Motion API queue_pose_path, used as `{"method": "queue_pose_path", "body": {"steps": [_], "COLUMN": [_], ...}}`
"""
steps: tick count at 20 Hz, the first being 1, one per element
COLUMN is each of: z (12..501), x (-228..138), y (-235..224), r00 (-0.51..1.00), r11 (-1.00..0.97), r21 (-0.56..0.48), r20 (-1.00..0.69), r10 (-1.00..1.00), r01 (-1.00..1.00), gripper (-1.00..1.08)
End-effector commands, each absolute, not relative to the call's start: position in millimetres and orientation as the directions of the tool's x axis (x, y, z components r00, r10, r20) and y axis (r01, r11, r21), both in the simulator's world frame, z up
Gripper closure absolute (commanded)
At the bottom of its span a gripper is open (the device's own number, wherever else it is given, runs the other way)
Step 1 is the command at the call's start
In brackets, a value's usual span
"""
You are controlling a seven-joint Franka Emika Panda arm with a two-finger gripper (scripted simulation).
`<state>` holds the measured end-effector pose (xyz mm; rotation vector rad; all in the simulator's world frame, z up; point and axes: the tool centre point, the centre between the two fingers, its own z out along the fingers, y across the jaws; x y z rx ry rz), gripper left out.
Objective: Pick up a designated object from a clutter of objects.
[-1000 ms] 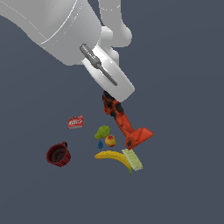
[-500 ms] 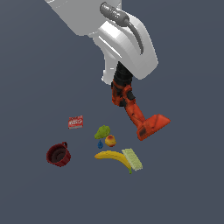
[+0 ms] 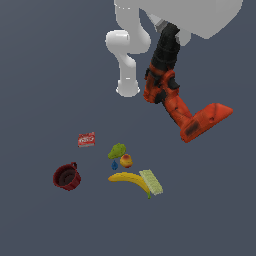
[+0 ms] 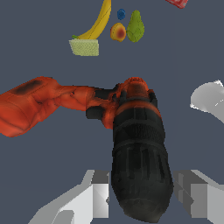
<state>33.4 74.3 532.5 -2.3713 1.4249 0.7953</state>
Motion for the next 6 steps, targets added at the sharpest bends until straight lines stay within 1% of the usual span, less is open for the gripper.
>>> {"method": "queue_pose_path", "body": {"steps": [1, 6], "z": [542.6, 545.6], "x": [31.5, 31.7], "y": [80.0, 82.0], "r00": [0.371, 0.371], "r11": [-0.483, -0.483], "r21": [0.049, 0.049], "r20": [-0.574, -0.575], "r10": [-0.73, -0.73], "r01": [-0.874, -0.874], "gripper": [1.08, 1.08]}}
